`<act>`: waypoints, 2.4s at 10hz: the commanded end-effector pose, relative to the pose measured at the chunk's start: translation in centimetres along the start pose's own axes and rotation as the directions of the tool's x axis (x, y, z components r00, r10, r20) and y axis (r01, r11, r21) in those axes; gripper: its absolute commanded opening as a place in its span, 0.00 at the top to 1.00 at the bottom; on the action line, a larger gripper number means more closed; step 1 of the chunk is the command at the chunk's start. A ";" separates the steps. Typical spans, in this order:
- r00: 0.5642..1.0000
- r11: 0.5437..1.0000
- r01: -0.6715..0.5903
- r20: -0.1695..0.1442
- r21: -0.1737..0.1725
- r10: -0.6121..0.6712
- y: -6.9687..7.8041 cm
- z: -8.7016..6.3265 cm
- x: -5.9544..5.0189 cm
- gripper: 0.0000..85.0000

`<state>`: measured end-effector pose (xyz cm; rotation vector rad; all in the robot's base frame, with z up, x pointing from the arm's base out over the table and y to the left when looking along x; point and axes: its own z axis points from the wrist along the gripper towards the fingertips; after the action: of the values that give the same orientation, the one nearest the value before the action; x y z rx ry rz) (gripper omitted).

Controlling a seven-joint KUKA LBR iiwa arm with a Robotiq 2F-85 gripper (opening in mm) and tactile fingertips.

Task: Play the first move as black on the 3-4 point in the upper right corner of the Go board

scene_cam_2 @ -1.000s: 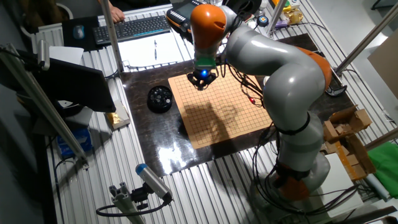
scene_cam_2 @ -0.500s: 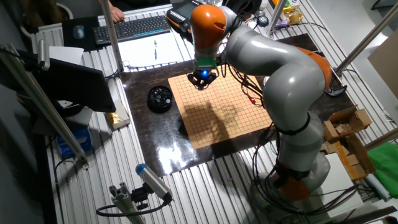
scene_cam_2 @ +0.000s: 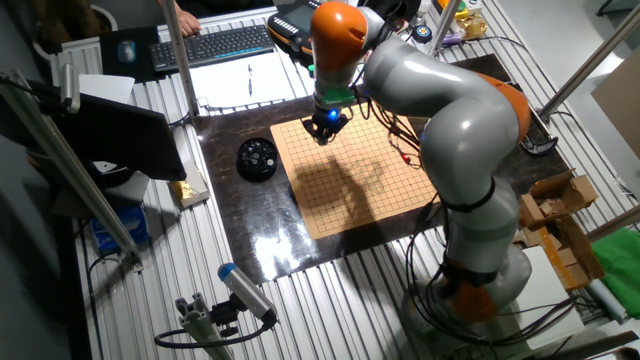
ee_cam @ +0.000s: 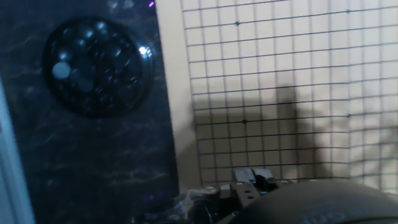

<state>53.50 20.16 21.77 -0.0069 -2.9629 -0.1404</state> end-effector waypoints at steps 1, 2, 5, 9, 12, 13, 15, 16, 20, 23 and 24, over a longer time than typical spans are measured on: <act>1.000 1.000 0.023 -0.007 -0.002 -0.023 0.0 0.0 0.0 0.99; 1.000 1.000 -0.013 -0.016 -0.019 0.013 0.0 0.0 0.0 0.99; 0.988 0.988 -0.155 -0.028 -0.025 0.154 1.3 0.1 -0.3 0.80; 0.937 0.935 -0.345 0.021 -0.084 0.348 5.6 1.4 -1.8 0.71; 0.917 0.916 -0.395 0.034 -0.071 0.398 6.9 2.8 -4.0 0.73; 0.914 0.913 -0.400 0.040 -0.074 0.404 7.0 3.2 -4.6 0.74; 0.907 0.907 -0.414 0.049 -0.081 0.418 7.3 4.0 -5.8 0.74; 0.906 0.907 -0.413 0.056 -0.085 0.419 7.7 4.6 -6.3 0.75; 0.955 0.958 -0.288 0.070 -0.007 0.287 7.9 4.9 -6.5 0.99; 0.973 0.974 -0.228 0.039 0.002 0.228 7.9 4.9 -6.5 0.99; 0.975 0.975 -0.221 0.021 0.001 0.221 7.9 4.9 -6.5 0.99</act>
<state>59.12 28.54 16.53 -0.3383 -2.9513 -0.1149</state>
